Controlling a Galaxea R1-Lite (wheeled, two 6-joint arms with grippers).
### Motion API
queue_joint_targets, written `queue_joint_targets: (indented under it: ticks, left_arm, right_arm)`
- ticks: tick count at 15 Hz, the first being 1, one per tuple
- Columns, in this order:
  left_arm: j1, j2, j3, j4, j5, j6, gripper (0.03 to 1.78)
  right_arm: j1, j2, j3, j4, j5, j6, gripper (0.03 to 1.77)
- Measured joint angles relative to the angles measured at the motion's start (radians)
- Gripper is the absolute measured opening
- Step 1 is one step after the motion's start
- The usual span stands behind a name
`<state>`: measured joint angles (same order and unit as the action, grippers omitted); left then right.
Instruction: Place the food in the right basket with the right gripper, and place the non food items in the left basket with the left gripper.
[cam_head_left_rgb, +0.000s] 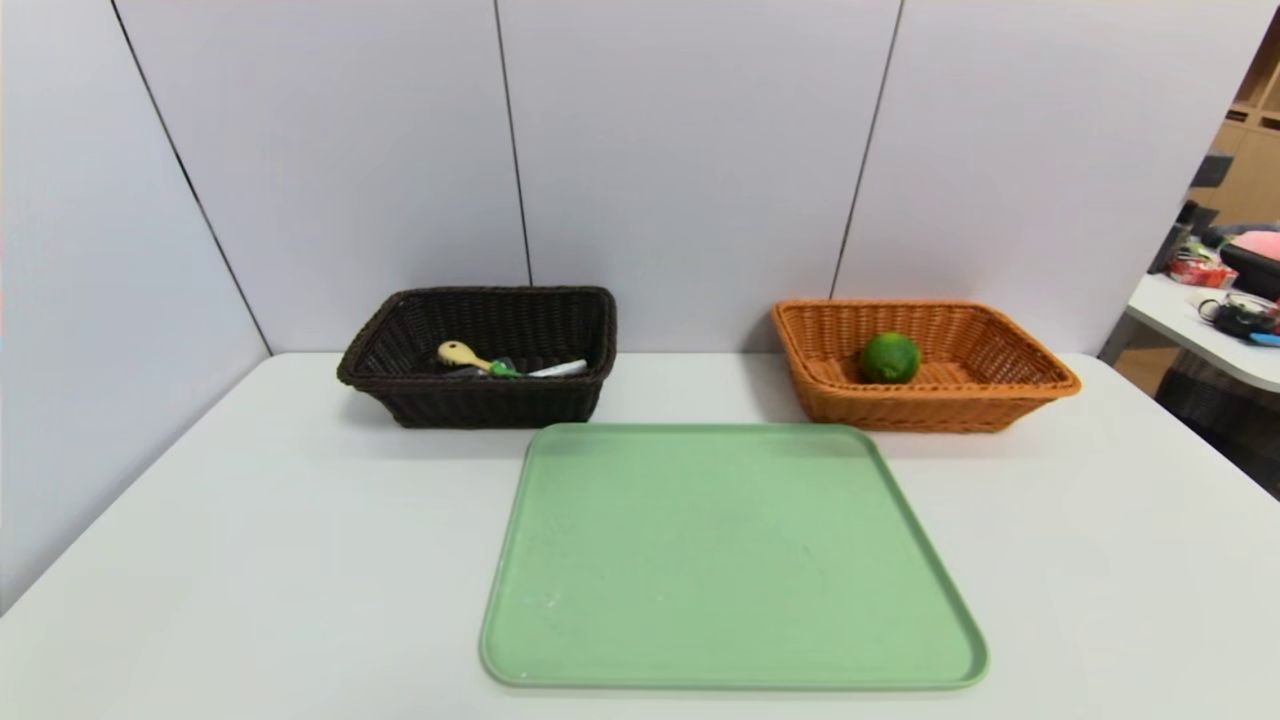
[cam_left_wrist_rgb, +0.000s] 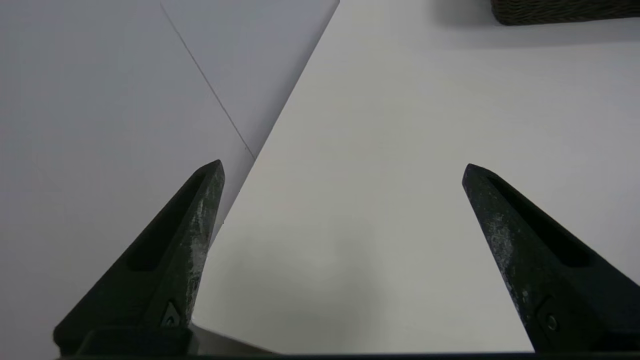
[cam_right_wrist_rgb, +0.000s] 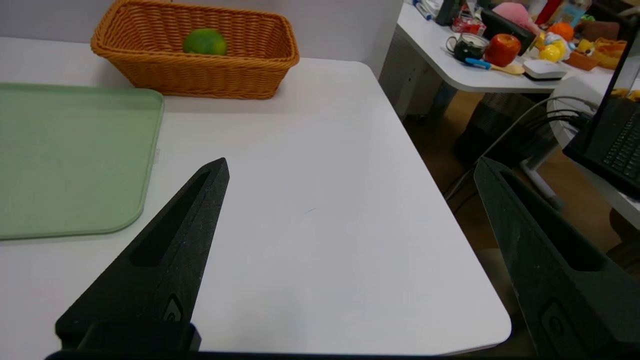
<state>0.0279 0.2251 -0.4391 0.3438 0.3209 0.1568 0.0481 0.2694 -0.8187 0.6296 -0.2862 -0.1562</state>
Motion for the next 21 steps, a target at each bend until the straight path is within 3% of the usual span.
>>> queue_joint_targets:
  ticks: [7,10,13,17,19,21]
  left_arm:
    - [-0.007,-0.052,0.050,0.004,0.001,0.002,1.69]
    - [-0.017,-0.103,0.080,-0.001,-0.034,0.029,1.69]
    - [-0.021,-0.174,0.144,-0.023,-0.146,0.035,1.69]
    - [-0.024,-0.217,0.258,-0.190,-0.250,0.042,1.69]
    - [-0.024,-0.223,0.309,-0.251,-0.327,0.043,1.69]
    - [-0.025,-0.224,0.356,-0.283,-0.348,0.042,1.69]
  right_arm:
    - [-0.036,-0.128,0.142,-0.007,0.007,-0.002,1.69]
    - [-0.040,-0.210,0.241,-0.050,0.024,-0.012,1.69]
    - [-0.042,-0.253,0.388,-0.237,0.041,-0.029,1.69]
    - [-0.042,-0.269,0.636,-0.589,0.046,-0.095,1.69]
    - [-0.042,-0.270,0.733,-0.731,0.069,-0.117,1.69]
    - [-0.042,-0.271,0.793,-0.797,0.114,-0.121,1.69]
